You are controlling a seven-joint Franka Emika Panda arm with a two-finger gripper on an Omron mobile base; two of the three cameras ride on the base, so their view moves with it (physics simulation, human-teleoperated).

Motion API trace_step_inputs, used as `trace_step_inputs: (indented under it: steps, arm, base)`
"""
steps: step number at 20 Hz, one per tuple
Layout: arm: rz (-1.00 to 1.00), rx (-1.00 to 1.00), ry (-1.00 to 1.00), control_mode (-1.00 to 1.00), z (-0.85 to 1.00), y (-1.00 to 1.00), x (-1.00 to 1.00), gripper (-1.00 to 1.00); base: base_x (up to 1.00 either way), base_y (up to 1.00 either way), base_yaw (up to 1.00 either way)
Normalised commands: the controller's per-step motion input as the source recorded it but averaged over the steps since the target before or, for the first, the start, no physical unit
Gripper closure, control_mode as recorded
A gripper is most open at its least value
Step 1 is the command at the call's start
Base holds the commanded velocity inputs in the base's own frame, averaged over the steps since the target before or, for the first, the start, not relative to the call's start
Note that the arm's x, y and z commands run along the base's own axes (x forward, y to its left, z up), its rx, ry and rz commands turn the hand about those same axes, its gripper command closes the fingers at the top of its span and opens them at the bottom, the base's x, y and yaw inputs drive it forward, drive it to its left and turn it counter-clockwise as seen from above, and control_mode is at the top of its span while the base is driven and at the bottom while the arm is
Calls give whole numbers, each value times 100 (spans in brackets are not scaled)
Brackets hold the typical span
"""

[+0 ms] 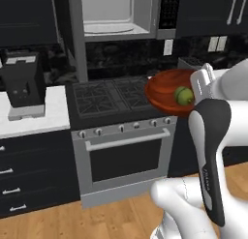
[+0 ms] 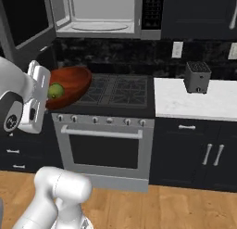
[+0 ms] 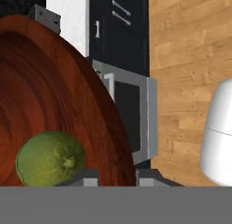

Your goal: Pick the lime from the sink and place it in the bowl. Then pick the bowl and place it in the microwave. Then close the microwave door and press the start button.

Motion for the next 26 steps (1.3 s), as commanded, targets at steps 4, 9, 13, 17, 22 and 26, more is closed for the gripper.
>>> trace_step_inputs:
  steps: [4,9,13,17,22,26]
  arm:
    - [0,0,0,100,0,0,0,100]
    - [0,0,0,100,0,0,0,100]
    - [0,0,0,100,0,0,0,100]
    - [0,0,0,100,0,0,0,100]
    - [0,0,0,100,0,0,0,100]
    - [0,0,0,100,0,0,0,100]
  base:
    - [57,-34,24]
    - [70,-51,12]
    - [85,-39,5]
    - [72,-13,3]
    - [13,0,9]
    - [-11,0,7]
